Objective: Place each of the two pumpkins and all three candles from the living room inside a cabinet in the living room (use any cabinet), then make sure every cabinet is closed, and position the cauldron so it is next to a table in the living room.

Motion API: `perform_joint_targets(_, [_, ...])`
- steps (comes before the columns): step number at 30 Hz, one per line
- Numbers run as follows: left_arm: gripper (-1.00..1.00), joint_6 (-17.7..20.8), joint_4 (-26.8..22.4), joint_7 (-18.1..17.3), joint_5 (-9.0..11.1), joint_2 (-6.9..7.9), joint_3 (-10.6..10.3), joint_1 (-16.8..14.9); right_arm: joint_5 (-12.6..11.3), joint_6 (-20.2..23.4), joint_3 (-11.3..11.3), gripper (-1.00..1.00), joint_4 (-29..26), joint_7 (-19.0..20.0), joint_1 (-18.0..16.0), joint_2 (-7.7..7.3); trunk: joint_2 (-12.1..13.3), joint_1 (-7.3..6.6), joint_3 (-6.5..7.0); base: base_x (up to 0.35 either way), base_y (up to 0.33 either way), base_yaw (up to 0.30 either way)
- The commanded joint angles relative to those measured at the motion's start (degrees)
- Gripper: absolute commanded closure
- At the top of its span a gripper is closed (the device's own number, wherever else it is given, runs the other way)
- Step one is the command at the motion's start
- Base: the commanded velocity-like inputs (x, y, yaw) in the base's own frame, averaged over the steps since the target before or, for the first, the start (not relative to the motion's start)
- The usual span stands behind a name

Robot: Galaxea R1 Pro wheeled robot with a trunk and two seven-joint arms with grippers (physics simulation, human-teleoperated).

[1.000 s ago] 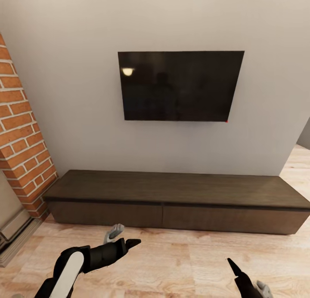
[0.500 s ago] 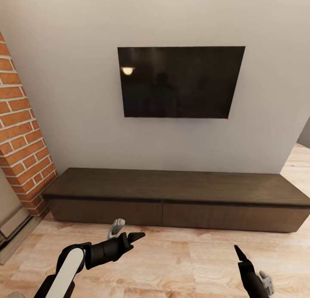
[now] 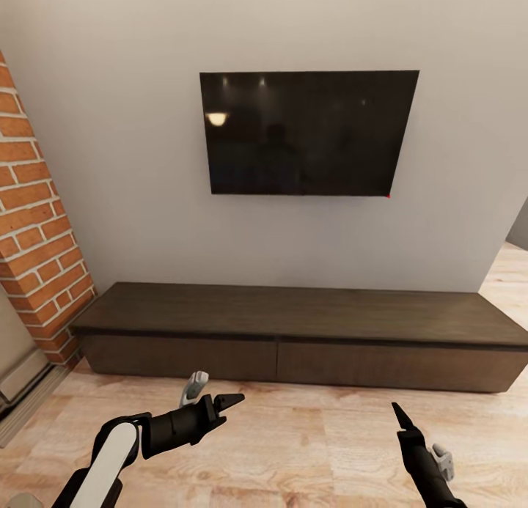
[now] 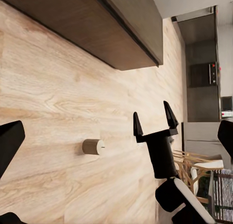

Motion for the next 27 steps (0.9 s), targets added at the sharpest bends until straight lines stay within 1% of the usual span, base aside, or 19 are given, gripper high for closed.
perform_joint_targets(1, [-1.0,0.12,-0.02,-0.28,-0.17,0.07,-0.05,-0.04,-0.57,0.19,0.01,-1.0,0.07,0.04,-0.11,-0.02,-0.44,0.22,-0.24,0.0,0.0,0.0])
perform_joint_targets(3, [-1.0,0.13,-0.06,-0.28,-0.09,0.09,-0.07,-0.04,-0.9,0.83,0.1,-1.0,0.1,0.51,-0.18,-0.16,-1.24,0.66,-0.6,0.0,0.0,0.0])
perform_joint_targets(4, [-1.0,0.13,-0.04,-0.28,-0.07,0.1,-0.08,-0.04,-1.03,1.48,0.1,-1.0,0.14,1.36,-0.2,-0.2,-1.64,0.88,-0.78,0.0,0.0,0.0])
perform_joint_targets(8, [-1.0,0.13,-0.02,-0.28,-0.04,0.06,-0.17,-0.04,-1.27,5.64,0.01,-1.0,0.25,8.1,-0.23,-0.03,-3.25,1.76,-1.5,0.0,0.0,0.0])
perform_joint_targets(10, [-1.0,0.13,-0.03,-0.28,-0.05,0.04,-0.29,-0.04,-0.83,5.81,-0.01,-1.0,-0.07,9.46,-0.23,0.09,-4.05,2.2,-1.85,0.0,0.0,0.0])
perform_joint_targets(12, [-1.0,0.13,-0.04,-0.28,-0.05,0.03,-0.57,-0.04,-0.62,3.99,0.12,-1.0,-0.1,8.82,-0.23,0.12,-4.85,2.64,-2.21,0.0,0.0,0.0])
perform_joint_targets(14, [-1.0,0.13,-0.04,-0.28,-0.04,0.02,-0.9,-0.04,-0.81,1.95,0.08,-1.0,-0.11,6.93,-0.23,0.15,-5.65,3.07,-2.57,0.0,0.0,0.0])
perform_joint_targets(16, [-1.0,0.13,-0.06,-0.28,-0.05,0.02,-1.08,-0.04,-1.14,1.52,-0.03,-1.0,-0.04,6.07,-0.23,0.08,-6.46,3.51,-2.93,0.0,0.0,0.0])
perform_joint_targets(17, [-1.0,0.12,-0.07,-0.28,-0.08,0.02,-1.2,-0.04,-1.61,2.01,-0.13,-1.0,0.03,5.65,-0.23,0.16,-6.86,3.73,-3.11,0.0,0.0,0.0])
perform_joint_targets(18, [-1.0,0.13,-0.08,-0.28,-0.08,0.02,-1.26,-0.04,-2.62,3.22,-0.19,-1.0,0.08,5.48,-0.23,0.28,-7.26,3.95,-3.29,0.0,0.0,0.0])
perform_joint_targets(20, [-1.0,0.11,-0.08,-0.28,-0.05,0.02,-1.29,-0.04,-5.65,5.5,-0.15,-1.0,0.08,5.48,-0.23,0.32,-8.06,4.39,-3.65,0.0,0.0,0.0])
perform_joint_targets(21, [-1.0,0.12,-0.08,-0.28,-0.08,0.02,-1.3,-0.04,-7.02,6.59,-0.1,-1.0,0.05,5.72,-0.23,0.33,-8.46,4.61,-3.83,0.0,0.0,0.0])
perform_joint_targets(22, [-1.0,0.12,-0.08,-0.28,-0.08,0.02,-1.31,-0.04,-7.57,7.08,-0.06,-1.0,0.05,5.94,-0.23,0.35,-8.86,4.83,-4.01,0.0,0.0,0.0])
perform_joint_targets(23, [-1.0,0.12,-0.07,-0.28,-0.08,0.02,-1.31,-0.04,-8.65,8.2,0.02,-1.0,0.07,7.37,-0.23,0.37,-9.26,5.05,-4.19,0.0,0.0,0.0])
perform_joint_targets(25, [-1.0,0.13,-0.06,-0.28,-0.05,0.02,-1.32,-0.04,-9.32,8.9,0.21,-1.0,0.12,10.23,-0.23,0.34,-10.07,5.49,-4.55,0.0,0.0,0.0])
perform_joint_targets(27, [-1.0,0.13,-0.06,-0.28,-0.04,0.02,-1.32,-0.04,-9.29,9.16,0.38,-1.0,0.1,12.03,-0.23,0.32,-10.87,5.93,-4.91,0.0,0.0,0.0])
